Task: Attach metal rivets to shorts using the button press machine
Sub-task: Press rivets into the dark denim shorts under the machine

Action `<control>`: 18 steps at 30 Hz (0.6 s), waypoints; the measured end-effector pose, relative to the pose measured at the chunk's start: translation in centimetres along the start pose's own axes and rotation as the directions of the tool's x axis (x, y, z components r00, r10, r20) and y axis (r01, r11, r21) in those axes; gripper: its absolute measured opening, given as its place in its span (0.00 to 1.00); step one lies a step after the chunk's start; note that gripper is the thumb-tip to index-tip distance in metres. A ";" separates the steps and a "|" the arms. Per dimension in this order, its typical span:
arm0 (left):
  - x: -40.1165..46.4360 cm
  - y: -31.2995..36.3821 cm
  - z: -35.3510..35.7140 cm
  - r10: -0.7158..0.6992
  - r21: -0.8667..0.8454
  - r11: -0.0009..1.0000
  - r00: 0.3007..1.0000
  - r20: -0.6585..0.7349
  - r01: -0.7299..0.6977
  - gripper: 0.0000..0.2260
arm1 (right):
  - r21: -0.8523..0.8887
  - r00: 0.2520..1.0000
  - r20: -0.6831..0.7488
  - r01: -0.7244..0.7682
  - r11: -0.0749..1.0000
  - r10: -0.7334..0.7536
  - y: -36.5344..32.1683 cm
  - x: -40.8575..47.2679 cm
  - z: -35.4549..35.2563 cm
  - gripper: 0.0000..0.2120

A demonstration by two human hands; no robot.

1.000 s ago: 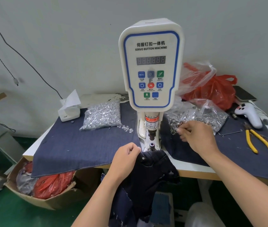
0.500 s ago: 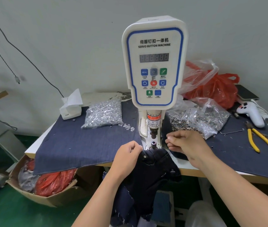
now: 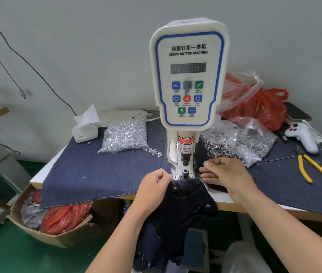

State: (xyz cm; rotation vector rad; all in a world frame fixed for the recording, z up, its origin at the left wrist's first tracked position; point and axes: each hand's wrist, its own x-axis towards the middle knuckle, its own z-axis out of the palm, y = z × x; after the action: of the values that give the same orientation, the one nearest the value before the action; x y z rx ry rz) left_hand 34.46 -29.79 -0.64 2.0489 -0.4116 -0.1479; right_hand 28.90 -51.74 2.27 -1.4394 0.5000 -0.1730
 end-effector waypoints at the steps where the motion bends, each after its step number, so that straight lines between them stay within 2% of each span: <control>1: 0.0 0.0 0.0 0.002 0.001 1.000 1.000 0.001 -0.002 0.15 | -0.012 1.000 -0.003 0.005 1.000 -0.005 0.1 0.1 0.0 0.06; 9: 0.0 0.0 0.0 0.004 -0.004 1.000 1.000 0.007 -0.004 0.14 | -0.119 0.999 -0.012 0.040 0.992 -0.041 0.5 0.0 0.0 0.09; 13: 0.0 0.0 0.0 0.006 0.005 1.000 1.000 0.000 -0.006 0.15 | -0.070 0.999 0.048 -0.003 0.998 0.007 0.0 -0.8 1.0 0.10; 18: -0.1 0.2 -0.1 0.005 0.006 1.000 1.000 0.005 -0.005 0.14 | -0.093 0.994 0.081 -0.065 0.994 0.072 -0.7 -1.7 2.4 0.10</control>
State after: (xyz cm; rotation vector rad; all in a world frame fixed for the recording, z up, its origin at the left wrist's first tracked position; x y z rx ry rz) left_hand 34.34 -29.79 -0.47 2.0534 -0.4205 -0.1498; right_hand 28.56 -48.95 3.48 -1.5086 0.4925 -0.0348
